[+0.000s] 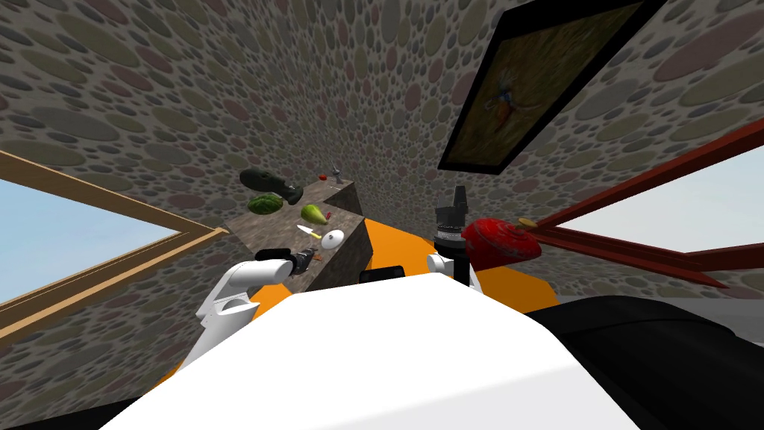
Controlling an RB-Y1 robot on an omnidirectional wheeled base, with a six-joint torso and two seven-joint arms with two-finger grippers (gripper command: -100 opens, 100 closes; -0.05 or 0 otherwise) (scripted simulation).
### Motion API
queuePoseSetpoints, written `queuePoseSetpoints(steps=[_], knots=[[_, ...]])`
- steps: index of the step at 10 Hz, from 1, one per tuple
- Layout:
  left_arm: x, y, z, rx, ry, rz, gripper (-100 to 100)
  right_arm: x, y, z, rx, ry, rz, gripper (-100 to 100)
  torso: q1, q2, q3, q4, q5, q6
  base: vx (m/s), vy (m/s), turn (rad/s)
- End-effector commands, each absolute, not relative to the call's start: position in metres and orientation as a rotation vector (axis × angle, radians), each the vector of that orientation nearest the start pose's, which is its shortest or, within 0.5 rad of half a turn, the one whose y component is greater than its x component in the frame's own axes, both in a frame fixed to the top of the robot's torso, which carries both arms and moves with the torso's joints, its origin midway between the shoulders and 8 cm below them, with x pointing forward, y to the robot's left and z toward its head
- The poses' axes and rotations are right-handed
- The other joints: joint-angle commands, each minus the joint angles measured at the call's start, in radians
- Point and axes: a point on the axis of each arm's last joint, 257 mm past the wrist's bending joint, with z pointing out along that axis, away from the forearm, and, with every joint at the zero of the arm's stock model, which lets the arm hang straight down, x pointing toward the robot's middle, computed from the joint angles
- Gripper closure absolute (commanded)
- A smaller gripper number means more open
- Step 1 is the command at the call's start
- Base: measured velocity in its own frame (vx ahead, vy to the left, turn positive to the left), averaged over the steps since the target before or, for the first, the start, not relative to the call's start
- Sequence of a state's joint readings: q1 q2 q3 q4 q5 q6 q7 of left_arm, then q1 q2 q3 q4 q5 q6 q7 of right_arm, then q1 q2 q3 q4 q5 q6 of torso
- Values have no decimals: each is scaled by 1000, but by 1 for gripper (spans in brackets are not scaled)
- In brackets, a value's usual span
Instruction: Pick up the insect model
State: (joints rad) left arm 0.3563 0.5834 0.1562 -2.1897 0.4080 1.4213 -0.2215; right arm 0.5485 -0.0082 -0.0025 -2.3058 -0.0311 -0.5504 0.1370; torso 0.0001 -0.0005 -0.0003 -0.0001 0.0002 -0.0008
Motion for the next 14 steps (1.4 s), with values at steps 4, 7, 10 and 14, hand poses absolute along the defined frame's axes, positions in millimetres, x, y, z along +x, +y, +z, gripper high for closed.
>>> queuePoseSetpoints(steps=[4, 7, 10, 14], knots=[[300, 417, -340, -1576, 2161, -127, 100, 326, -286, 30, 594, 609, 1181, 0, 1, -1, 0, 0, 1, 0, -4, 4, -17], [302, 417, -337, -1570, 2156, -132, 100, 326, -286, 30, 594, 609, 1181, 0, 3, -1, -2, -2, 3, -1, 2, 0, -5], [297, 415, -332, -1570, 2165, -127, 100, 326, -286, 30, 594, 609, 1181, 0, 4, -2, -2, -2, 3, -1, 1, -1, 16], [296, 412, -325, -1566, 2169, -128, 0, 326, -286, 30, 594, 609, 1181, 0, 3, -2, -2, -2, 3, -1, 3, -4, 24]])
